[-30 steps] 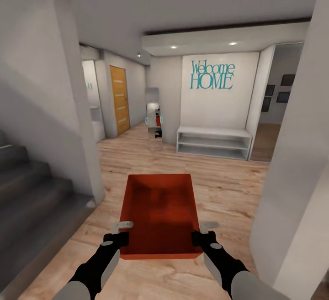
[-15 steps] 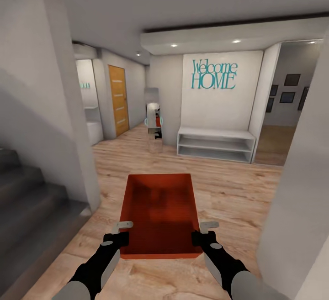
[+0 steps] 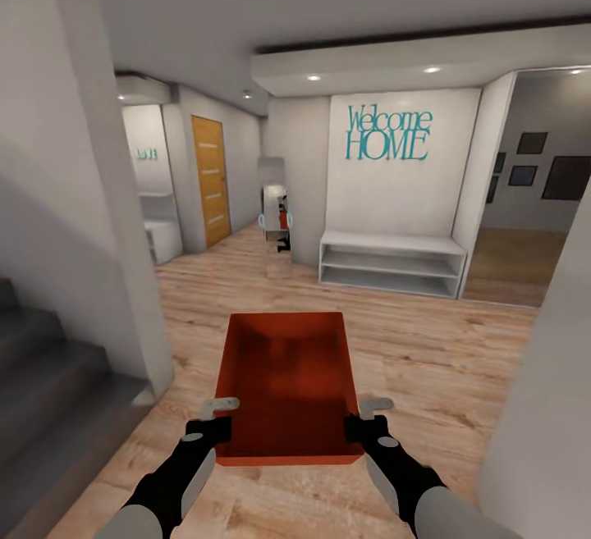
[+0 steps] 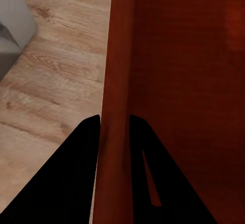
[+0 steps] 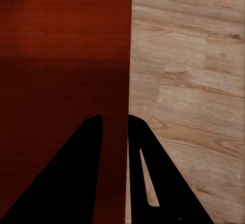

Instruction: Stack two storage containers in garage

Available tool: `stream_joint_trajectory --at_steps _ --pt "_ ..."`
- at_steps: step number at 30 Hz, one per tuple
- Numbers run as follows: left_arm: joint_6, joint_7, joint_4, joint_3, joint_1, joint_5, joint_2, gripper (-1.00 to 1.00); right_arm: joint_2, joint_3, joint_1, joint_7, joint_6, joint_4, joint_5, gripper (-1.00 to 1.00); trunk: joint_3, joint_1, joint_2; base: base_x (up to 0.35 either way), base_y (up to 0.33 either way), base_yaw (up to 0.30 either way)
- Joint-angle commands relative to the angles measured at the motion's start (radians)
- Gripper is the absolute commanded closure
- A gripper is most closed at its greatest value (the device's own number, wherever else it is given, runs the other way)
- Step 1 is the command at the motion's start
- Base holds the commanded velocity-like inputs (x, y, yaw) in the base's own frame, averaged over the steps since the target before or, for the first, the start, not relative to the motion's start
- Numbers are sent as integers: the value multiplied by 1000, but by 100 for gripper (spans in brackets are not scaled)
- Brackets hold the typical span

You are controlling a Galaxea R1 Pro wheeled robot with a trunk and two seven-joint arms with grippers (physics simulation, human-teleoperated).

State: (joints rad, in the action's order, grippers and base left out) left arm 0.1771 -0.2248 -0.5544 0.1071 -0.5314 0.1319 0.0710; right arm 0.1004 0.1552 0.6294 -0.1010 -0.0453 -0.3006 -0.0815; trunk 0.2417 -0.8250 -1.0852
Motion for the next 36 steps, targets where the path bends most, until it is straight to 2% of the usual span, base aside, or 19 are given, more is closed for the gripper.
stream_joint_trajectory --at_steps 1,36 --pt "-1 -16 -5 -13 -1 -12 -5 100 -16 -17 1 -8 -4 3 -14 100 1 -1 -1 325 0 0" --pt "0 -16 -5 -13 -1 -12 -5 100 -16 -17 1 -8 -4 3 -14 100 1 -1 -1 325 0 0"
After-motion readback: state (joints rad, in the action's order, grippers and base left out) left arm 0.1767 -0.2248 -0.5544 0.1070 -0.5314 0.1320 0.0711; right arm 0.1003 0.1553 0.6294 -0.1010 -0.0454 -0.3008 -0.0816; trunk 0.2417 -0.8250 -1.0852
